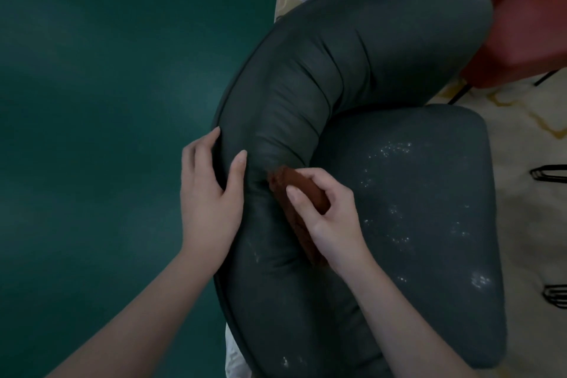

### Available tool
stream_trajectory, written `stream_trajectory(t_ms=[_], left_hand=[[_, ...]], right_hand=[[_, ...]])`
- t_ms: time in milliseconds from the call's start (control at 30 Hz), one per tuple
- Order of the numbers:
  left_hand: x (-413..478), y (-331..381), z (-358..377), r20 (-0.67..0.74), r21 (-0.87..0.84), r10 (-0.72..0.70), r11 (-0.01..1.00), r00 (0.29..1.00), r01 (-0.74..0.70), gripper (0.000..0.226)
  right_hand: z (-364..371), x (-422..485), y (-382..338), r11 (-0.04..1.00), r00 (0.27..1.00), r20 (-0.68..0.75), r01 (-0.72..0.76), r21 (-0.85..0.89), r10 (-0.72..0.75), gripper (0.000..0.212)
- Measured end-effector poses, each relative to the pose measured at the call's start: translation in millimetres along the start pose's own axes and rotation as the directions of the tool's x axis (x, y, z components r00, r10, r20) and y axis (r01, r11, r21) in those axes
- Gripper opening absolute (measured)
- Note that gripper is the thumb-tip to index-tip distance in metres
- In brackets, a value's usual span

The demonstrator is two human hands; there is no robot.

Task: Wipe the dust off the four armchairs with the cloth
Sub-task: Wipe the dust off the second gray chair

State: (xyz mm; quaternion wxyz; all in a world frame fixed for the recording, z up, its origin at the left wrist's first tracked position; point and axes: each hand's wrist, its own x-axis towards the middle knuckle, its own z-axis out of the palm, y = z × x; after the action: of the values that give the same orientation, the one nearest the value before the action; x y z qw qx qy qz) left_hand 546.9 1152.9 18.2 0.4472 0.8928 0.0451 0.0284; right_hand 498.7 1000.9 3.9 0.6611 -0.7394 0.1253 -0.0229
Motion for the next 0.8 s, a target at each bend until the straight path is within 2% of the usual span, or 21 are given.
stream_trajectory(t_ms=[67, 167, 233, 333, 500, 633, 733, 800], left_hand=[[0, 0, 1, 0.006, -0.006, -0.002, 1.000, 1.000, 0.002, 0.048], [-1, -1, 0, 0.009, -0.027, -0.009, 1.000, 1.000, 0.009, 0.049], [-1, -2, 1, 0.008, -0.038, -0.001, 0.999, 1.000, 0.001, 0.048], [0, -3, 1, 0.000, -0.047, 0.003, 0.999, 1.000, -0.003, 0.048], [1, -6, 1, -0.017, -0.050, 0.025, 0.998, 1.000, -0.026, 0.047], [2, -8, 2, -0.028, -0.075, 0.028, 0.997, 0.999, -0.030, 0.044], [2, -10, 1, -0.020, -0.107, 0.011, 0.994, 1.000, -0.014, 0.043], [1, -9, 0, -0.015, -0.117, 0.009, 0.993, 1.000, -0.011, 0.043]], right_hand=[[-9, -3, 2, 0.999, 0.998, -0.056, -0.005, 0.048, 0.007, 0.015], [-17, -10, 16, 0.989, 0.968, -0.210, -0.123, 0.076, 0.137, 0.009], [-11, -14, 24, 0.983, 0.957, -0.225, -0.182, 0.029, 0.184, 0.010], [2, -14, 17, 0.987, 0.959, -0.239, -0.162, -0.023, 0.152, 0.016], [12, -9, -4, 0.988, 0.986, -0.167, -0.044, -0.147, 0.019, 0.011], [23, -10, -12, 0.963, 0.988, -0.106, 0.082, -0.256, -0.112, 0.016], [20, -16, -18, 0.971, 0.992, -0.014, 0.116, -0.211, -0.122, 0.015], [9, -21, -19, 0.987, 0.996, 0.041, 0.087, -0.137, -0.082, 0.014]])
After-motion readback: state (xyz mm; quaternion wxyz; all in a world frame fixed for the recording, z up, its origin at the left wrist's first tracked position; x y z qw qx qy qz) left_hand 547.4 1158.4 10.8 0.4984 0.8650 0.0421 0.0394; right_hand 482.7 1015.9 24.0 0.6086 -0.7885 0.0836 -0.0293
